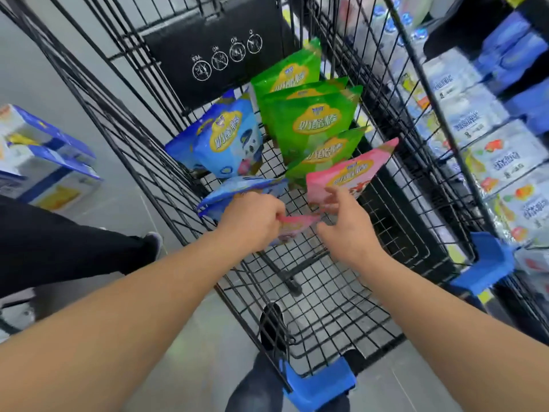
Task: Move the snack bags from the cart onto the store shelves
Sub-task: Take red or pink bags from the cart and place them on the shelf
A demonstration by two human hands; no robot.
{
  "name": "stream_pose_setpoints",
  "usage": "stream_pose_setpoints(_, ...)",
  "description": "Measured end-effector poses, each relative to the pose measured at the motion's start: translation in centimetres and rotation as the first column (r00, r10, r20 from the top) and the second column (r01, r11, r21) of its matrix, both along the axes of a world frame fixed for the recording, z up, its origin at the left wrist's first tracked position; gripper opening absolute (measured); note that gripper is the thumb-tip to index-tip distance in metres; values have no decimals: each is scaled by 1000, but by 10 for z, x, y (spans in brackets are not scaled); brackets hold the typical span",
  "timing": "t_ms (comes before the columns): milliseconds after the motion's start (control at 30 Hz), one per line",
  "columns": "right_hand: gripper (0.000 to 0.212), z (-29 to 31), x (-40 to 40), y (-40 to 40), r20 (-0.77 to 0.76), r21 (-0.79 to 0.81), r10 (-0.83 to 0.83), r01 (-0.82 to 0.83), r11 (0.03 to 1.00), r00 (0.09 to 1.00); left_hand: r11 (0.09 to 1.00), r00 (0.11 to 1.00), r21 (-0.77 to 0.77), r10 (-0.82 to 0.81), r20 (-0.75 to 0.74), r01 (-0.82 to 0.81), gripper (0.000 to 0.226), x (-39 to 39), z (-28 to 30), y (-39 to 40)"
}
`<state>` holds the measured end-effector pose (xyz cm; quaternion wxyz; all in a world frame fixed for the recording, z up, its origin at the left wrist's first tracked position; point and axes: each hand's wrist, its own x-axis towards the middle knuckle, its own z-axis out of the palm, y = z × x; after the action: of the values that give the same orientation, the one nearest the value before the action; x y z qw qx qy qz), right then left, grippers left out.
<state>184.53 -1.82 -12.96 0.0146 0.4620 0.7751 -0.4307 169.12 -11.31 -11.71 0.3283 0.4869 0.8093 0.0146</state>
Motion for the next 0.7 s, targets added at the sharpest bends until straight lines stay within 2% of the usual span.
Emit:
stream_pose_setpoints(67,49,-5,4,2,30,-139,-71,75,987,997,998,998,65,-8,56,5,13,-1,3,-3)
stream_pose_setpoints(133,29,-7,10,1,64,-251,-93,106,962,994,985,989,171,-1,150,-25,15,-2,11,-2)
stream_pose_setpoints(200,13,-7,18,-2,27,-297,-138,140,945,990,958,974,282,-10,225,-55,11,-2,23,2)
stream_pose_setpoints(300,23,-6,29,-3,-42,-317,-243,218,923,969,930,967,349,22,253,-112,9,-1,35,8)
stream_pose_setpoints(367,14,-3,33,-1,-65,-330,-310,272,904,949,918,961,349,99,259,-189,11,-3,38,11)
stream_pose_setpoints(433,3,0,38,5,-89,-372,-397,339,864,914,874,922,349,235,308,-339,12,-8,39,12)
stream_pose_setpoints(467,5,3,42,8,-106,-426,-454,372,825,885,820,858,333,327,397,-466,12,-10,37,13)
stream_pose_setpoints(533,24,10,53,17,-146,-553,-561,403,729,815,669,602,212,426,675,-712,13,-6,38,17)
stream_pose_setpoints(567,32,13,59,21,-155,-596,-601,411,690,784,633,490,143,415,767,-761,15,0,39,20)
stream_pose_setpoints(633,33,20,70,30,-176,-642,-668,430,635,723,655,410,85,360,838,-750,18,14,39,30)
stream_pose_setpoints(700,23,32,81,35,-221,-712,-737,411,570,639,697,400,68,326,857,-714,23,32,39,39)
